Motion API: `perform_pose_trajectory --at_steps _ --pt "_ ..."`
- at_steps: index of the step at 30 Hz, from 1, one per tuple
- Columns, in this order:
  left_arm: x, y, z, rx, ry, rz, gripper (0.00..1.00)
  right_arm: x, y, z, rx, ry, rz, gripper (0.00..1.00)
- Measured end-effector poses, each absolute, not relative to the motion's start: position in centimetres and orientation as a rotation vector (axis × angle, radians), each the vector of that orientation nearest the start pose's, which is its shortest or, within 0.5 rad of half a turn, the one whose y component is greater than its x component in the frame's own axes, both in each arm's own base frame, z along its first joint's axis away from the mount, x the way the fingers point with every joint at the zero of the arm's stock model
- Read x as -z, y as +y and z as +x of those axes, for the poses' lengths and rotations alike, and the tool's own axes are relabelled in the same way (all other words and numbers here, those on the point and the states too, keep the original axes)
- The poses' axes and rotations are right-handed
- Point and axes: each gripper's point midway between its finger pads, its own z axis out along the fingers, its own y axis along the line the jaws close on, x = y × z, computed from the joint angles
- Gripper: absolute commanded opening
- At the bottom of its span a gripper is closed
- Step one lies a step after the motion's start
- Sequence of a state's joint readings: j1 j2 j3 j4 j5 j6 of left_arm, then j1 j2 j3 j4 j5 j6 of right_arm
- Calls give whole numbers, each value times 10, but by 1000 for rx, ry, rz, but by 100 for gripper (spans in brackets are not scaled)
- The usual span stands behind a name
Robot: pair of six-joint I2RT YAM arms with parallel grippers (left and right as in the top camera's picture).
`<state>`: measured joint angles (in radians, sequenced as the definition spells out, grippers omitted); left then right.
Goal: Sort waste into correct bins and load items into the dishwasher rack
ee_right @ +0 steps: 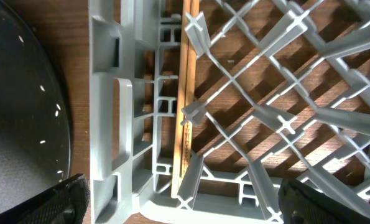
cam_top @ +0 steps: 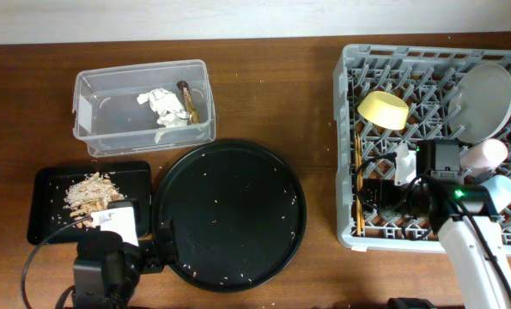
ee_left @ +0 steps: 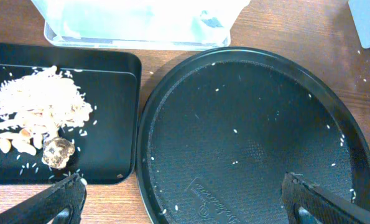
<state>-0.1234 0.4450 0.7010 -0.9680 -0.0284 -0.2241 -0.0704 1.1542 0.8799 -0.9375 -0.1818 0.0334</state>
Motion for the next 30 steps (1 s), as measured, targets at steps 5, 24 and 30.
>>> perform_pose_trajectory --at_steps 5,24,30 --pt "-187 -19 189 149 2283 -130 99 -185 14 237 -210 2483 53 98" --pt "-185 -19 188 152 2287 -129 99 -212 19 236 -103 1558 -58 98" --pt "-185 -19 189 152 2286 -129 99 -160 18 245 -95 1641 -61 98"
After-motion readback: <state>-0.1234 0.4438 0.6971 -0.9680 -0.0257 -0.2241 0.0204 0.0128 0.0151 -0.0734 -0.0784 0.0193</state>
